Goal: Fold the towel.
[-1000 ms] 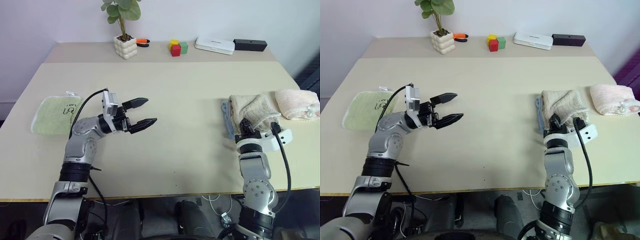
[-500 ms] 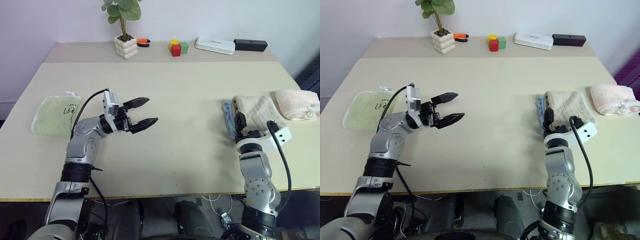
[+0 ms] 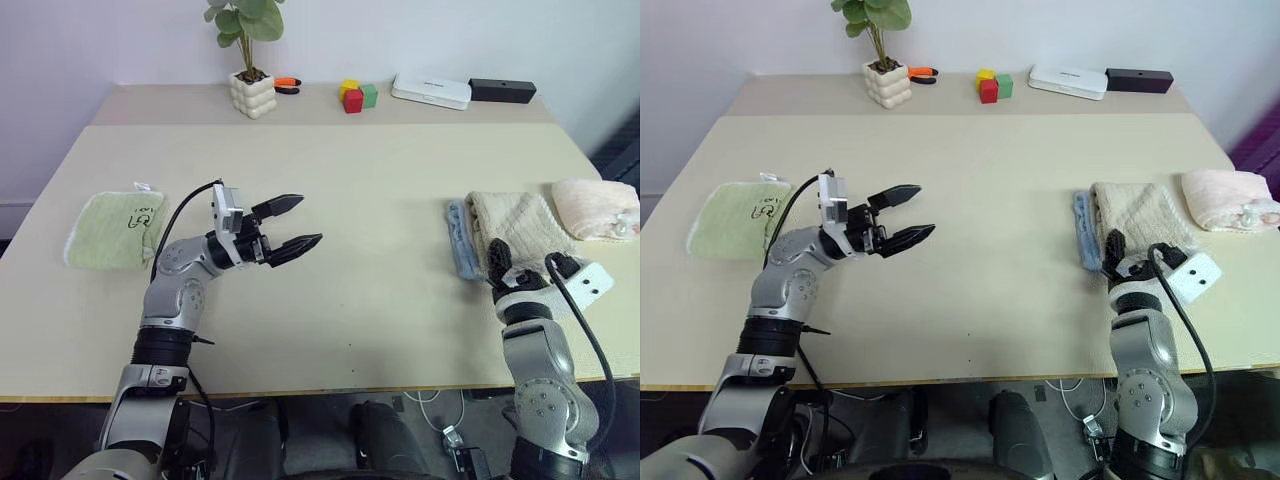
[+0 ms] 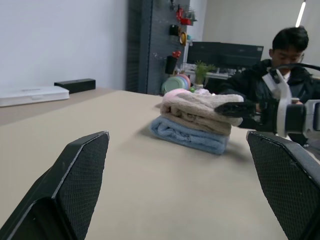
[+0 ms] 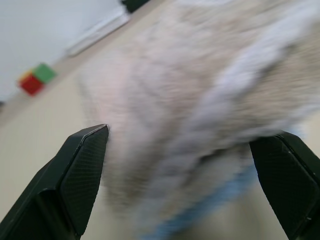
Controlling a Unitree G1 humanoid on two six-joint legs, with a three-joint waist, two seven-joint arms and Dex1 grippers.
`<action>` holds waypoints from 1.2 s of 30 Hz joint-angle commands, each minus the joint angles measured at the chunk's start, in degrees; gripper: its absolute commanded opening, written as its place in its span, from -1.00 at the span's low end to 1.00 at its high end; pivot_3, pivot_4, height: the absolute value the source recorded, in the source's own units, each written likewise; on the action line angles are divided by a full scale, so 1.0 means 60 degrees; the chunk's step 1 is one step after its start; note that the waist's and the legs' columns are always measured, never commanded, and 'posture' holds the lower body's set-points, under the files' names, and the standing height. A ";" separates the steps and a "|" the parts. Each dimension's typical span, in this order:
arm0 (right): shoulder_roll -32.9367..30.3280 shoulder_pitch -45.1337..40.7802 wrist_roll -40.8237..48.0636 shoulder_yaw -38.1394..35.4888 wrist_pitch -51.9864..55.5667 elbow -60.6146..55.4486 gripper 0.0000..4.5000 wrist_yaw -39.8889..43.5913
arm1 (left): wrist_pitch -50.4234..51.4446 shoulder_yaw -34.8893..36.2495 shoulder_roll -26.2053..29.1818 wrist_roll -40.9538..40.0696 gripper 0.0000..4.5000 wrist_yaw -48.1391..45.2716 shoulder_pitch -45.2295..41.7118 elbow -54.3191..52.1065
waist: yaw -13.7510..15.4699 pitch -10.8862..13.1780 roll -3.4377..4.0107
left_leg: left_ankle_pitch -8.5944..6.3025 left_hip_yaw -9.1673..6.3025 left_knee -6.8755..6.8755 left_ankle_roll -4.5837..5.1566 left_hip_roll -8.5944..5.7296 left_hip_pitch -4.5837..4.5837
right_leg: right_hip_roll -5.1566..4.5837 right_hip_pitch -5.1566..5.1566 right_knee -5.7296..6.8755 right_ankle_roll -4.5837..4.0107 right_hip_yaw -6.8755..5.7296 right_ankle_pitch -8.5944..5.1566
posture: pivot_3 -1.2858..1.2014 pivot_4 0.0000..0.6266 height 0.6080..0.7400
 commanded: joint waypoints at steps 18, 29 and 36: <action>-0.3542 -0.2572 -0.1858 0.1388 -0.1157 0.0251 0.98 0.4797 | -0.0838 0.0441 0.0743 0.0129 1.00 -0.0219 -0.0371 0.0638 | -0.0050 0.0004 0.0014 | -0.0001 -0.0001 -0.0007 0.0002 0.0005 0.0024 | 0.0019 0.0009 0.0004 0.0004 0.0010 0.0002 | 0.03 -0.52 0.92; -0.5264 -0.2926 -0.0314 0.3455 -0.1006 0.1285 0.98 1.2215 | 0.0835 0.0773 0.2436 -0.0437 1.00 -0.0248 0.1198 -0.1586 | 0.0010 0.0008 0.0007 | -0.0003 0.0008 0.0019 0.0006 0.0000 0.0017 | -0.0003 0.0031 -0.0007 0.0006 0.0007 -0.0001 | 0.03 -0.52 0.92; -0.5887 -0.3374 -0.0100 0.3666 -0.0065 0.2056 0.98 1.3366 | 0.1715 0.0982 0.3114 -0.0719 1.00 -0.0327 0.3145 -0.3114 | -0.0022 0.0012 0.0008 | -0.0006 0.0009 0.0007 0.0009 0.0012 0.0039 | 0.0002 0.0025 0.0008 -0.0010 0.0008 -0.0010 | 0.03 -0.52 0.92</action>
